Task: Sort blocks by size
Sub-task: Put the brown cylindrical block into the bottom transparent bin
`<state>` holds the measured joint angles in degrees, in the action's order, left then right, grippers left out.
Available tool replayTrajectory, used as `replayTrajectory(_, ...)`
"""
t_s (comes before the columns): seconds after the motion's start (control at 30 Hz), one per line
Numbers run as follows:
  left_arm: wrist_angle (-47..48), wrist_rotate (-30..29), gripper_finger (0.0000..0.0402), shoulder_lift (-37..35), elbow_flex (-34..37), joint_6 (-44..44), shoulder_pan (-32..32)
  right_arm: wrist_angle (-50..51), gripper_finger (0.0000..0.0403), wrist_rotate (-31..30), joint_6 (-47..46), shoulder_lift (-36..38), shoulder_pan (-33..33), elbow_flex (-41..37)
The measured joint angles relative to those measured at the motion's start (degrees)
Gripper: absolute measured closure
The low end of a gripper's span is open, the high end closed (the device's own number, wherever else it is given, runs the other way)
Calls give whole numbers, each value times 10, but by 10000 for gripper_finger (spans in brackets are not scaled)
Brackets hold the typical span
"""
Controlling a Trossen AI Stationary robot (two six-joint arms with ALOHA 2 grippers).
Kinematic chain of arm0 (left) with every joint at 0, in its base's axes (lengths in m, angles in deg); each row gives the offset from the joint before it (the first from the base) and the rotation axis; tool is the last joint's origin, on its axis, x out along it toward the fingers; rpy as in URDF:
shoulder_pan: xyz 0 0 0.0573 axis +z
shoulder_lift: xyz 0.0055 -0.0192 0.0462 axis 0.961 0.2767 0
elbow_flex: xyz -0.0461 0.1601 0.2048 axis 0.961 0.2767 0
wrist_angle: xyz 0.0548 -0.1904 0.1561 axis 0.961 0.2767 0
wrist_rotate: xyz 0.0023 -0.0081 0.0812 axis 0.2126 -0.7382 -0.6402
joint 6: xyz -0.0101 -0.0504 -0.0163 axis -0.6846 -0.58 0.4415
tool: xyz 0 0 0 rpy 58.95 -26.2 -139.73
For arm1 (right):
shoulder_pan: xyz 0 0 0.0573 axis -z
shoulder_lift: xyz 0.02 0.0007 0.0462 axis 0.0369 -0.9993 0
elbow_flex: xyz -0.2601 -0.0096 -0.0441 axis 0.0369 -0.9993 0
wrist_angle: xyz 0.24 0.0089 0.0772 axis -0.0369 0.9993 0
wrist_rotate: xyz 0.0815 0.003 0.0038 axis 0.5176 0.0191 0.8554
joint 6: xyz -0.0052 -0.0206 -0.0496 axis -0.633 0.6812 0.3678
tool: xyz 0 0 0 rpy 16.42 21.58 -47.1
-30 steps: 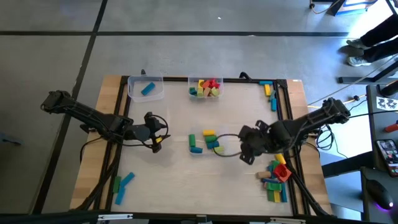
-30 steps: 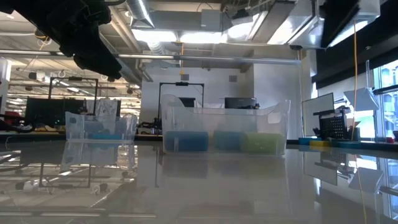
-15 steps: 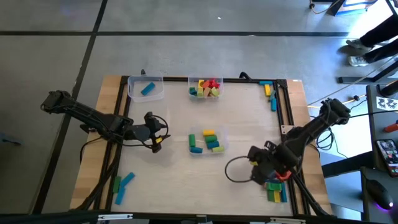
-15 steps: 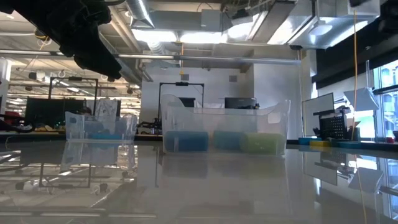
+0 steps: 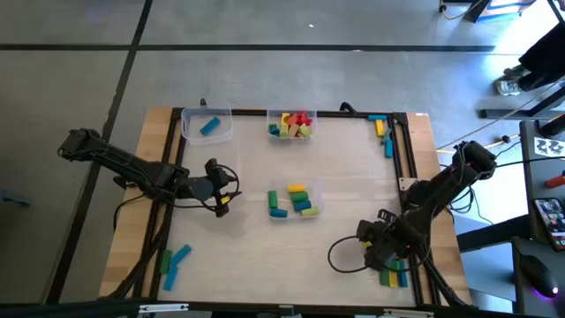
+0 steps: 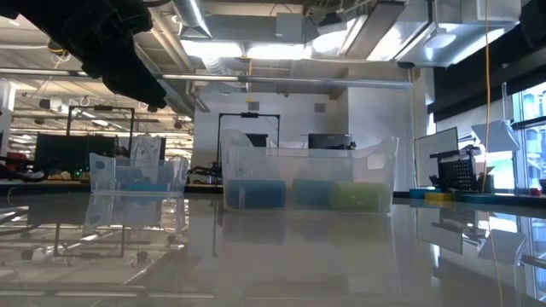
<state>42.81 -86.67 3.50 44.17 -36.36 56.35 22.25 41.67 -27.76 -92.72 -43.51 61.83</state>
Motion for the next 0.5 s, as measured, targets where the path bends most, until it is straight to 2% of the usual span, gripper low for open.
replayTrajectory(0.27, 0, 0, 183, 0, 0, 0, 0, -13, 224, 15, 0, -5, -13, -18)
replayTrajectory(0.5, 0, 0, 183, 0, 0, 0, 0, -39, 224, -7, 14, -5, -13, -18)
